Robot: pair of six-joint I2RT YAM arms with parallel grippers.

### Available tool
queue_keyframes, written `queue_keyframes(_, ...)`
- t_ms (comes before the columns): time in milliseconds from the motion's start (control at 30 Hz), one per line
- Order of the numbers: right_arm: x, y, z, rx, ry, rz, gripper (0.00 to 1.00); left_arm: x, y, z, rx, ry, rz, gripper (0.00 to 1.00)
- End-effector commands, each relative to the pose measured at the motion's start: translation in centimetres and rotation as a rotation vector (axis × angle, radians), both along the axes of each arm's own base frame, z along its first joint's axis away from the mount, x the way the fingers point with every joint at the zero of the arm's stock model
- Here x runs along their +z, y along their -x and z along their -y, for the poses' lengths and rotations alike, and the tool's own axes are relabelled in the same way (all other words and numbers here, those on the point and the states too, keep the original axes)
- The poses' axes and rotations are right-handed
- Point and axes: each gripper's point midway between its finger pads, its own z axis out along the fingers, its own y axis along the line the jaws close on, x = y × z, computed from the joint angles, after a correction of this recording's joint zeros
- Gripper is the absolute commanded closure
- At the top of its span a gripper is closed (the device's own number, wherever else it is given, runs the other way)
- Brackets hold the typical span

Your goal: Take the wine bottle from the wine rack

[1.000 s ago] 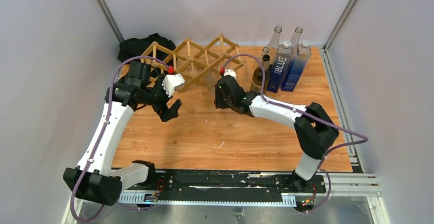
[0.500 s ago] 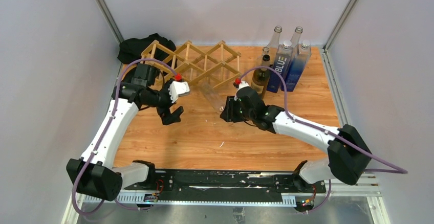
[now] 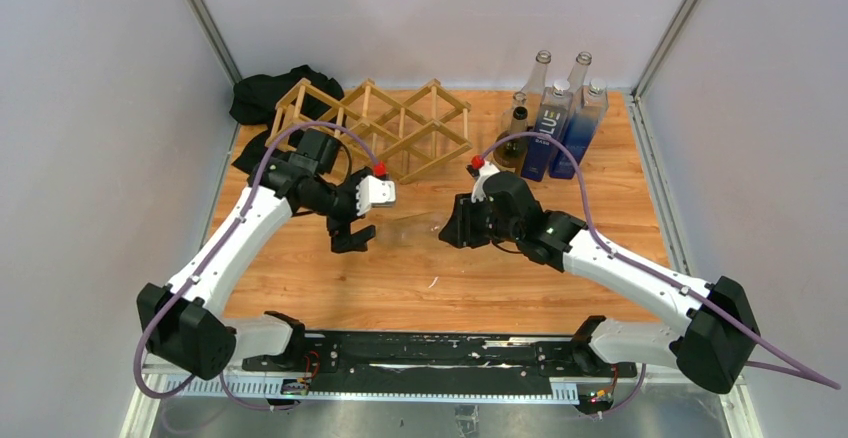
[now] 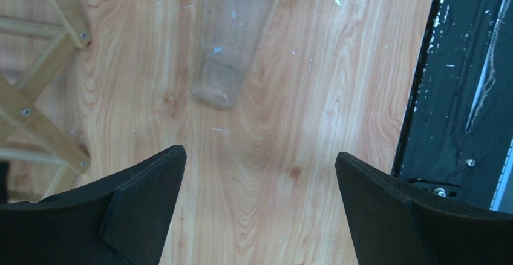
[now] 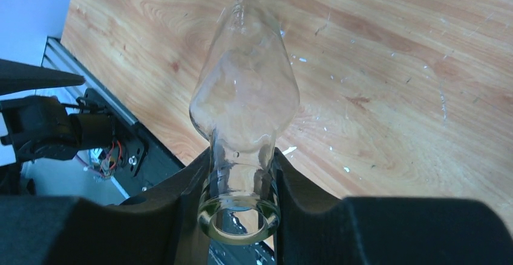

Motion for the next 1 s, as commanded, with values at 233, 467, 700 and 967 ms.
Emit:
queue_keyframes(233, 4.5, 1.8, -2.7, 0.153, -0.117, 0.046, 1.0, -3.1, 2.0, 3.0, -0.034, 0.047, -0.187, 0.0)
queue_keyframes(467, 6.8, 3.0, -4.3, 0.241, -0.21, 0.081, 1.0, -3.9, 1.6, 3.5, -0.012, 0.066, -0.186, 0.0)
queue_keyframes(700, 8.6, 4.3, -4.9, 0.312, -0.269, 0.096, 1.0, -3.9, 1.0, 3.7, -0.005, 0.068, -0.167, 0.0)
queue_keyframes(967, 9.2, 4.8, -5.1, 0.341, -0.294, 0.101, 1.0, -3.7, 1.8, 4.0, -0.041, 0.105, -0.165, 0.31)
